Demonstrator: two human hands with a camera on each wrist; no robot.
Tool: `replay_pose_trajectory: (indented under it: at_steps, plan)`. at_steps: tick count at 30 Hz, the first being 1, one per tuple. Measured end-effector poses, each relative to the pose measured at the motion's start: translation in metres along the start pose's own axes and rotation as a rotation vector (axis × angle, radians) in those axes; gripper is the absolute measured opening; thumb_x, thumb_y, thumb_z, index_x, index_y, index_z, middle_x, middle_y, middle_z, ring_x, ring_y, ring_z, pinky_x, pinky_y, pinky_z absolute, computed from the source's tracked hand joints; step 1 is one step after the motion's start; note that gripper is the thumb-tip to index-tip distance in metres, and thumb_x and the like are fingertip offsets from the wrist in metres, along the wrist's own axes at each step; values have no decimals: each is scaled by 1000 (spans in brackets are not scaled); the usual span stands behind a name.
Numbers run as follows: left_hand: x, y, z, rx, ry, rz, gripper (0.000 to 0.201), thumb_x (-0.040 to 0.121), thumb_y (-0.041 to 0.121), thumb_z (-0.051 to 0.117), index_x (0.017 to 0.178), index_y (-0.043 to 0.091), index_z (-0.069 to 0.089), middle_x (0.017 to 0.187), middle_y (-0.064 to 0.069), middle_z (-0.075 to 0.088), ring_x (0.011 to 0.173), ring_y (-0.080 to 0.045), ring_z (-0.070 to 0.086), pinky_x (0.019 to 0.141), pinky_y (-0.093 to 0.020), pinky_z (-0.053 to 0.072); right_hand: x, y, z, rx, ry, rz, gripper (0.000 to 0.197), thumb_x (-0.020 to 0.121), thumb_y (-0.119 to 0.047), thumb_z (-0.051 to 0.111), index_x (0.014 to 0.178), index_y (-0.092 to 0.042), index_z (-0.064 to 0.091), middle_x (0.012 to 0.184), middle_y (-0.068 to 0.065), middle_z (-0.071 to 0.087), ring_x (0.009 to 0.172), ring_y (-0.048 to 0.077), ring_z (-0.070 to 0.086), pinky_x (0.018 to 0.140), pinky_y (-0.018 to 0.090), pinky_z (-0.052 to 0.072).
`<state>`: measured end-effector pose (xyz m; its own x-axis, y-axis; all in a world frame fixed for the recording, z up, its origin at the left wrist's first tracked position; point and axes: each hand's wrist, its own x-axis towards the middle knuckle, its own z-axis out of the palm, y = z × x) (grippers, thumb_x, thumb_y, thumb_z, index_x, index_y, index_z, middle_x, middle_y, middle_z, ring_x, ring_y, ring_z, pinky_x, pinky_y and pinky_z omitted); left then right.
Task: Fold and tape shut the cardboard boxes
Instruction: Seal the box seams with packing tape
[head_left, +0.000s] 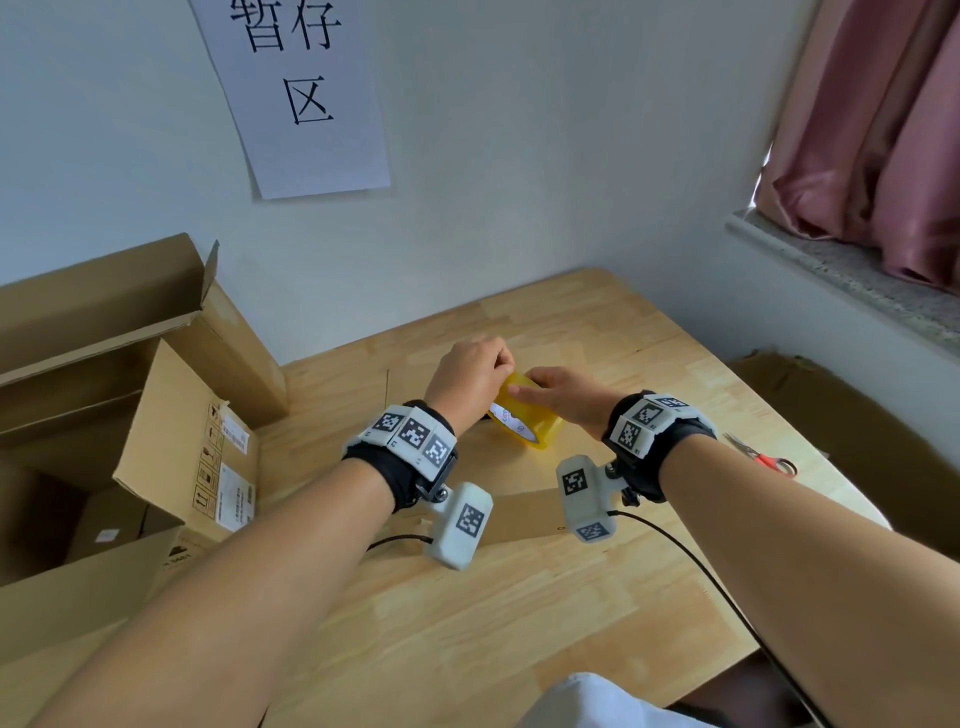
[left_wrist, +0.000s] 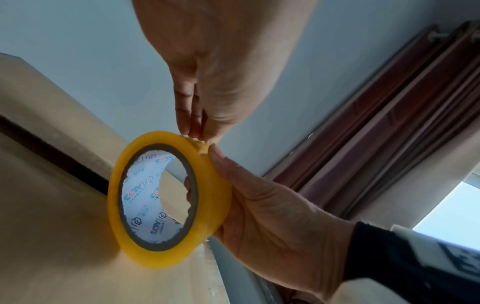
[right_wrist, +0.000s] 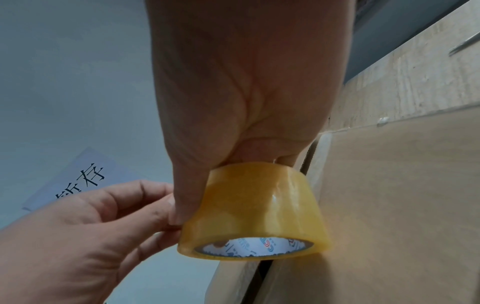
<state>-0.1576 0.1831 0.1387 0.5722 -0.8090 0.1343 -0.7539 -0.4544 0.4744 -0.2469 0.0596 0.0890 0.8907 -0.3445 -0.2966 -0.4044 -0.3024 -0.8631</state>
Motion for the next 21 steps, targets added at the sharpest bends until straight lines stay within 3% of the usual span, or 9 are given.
replay_pose_trajectory:
  at_steps: [4,8,14,19,21]
  plan:
    - [4,-7,-4,-46,-14,43,12,89,13,58,94,8,68,89,0,62,81,-13,55,74,-27,45,-1,0,0,18,0,0,42,89,-45,59,103,-5,61,86,7,53,79,19,48,72,33,37]
    - [15,-9,-20,98,-181,139,15,90,13,58,95,8,71,87,1,59,83,-12,52,69,-18,33,-2,0,1,23,-25,-12,41,89,-44,58,104,-7,62,90,8,59,82,20,53,76,34,41]
    - [29,-5,-27,344,-335,267,17,93,15,55,100,10,70,101,-4,68,96,-20,61,85,-33,46,-1,-2,3,43,-23,-14,37,91,-40,57,110,-8,62,95,8,61,86,19,54,78,33,42]
    - [28,1,-22,491,-286,260,19,94,16,51,101,10,68,102,-9,66,92,-27,61,80,-40,51,0,2,2,81,-30,-7,37,91,-40,57,105,-6,61,90,9,57,82,20,51,75,33,39]
    - [28,3,-20,546,-298,255,19,93,11,49,100,9,66,102,-10,65,91,-28,62,75,-37,51,2,3,2,81,-31,-4,43,91,-40,57,107,0,60,89,10,55,81,20,50,74,34,38]
